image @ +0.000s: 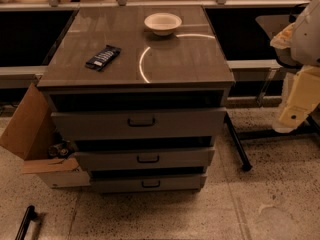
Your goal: Open middle drawer
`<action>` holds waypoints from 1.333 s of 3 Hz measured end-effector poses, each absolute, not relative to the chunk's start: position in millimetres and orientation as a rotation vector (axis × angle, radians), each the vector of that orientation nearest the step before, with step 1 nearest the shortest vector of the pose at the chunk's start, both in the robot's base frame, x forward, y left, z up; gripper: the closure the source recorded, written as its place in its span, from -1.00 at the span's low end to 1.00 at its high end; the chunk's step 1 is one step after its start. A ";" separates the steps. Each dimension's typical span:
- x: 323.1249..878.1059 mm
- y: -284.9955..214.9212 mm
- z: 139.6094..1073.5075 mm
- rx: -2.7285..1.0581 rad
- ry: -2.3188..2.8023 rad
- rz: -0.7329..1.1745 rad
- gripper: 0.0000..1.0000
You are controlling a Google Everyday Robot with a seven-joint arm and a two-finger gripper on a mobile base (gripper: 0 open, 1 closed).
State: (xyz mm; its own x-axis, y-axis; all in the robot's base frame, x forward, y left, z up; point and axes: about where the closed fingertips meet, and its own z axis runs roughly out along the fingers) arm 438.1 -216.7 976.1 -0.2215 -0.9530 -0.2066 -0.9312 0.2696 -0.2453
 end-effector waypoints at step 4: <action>403.9 -139.6 788.9 -1.805 2.035 0.404 -1.00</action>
Offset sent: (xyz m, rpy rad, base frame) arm -0.0108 0.0331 -0.1044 0.2128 0.0958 0.1517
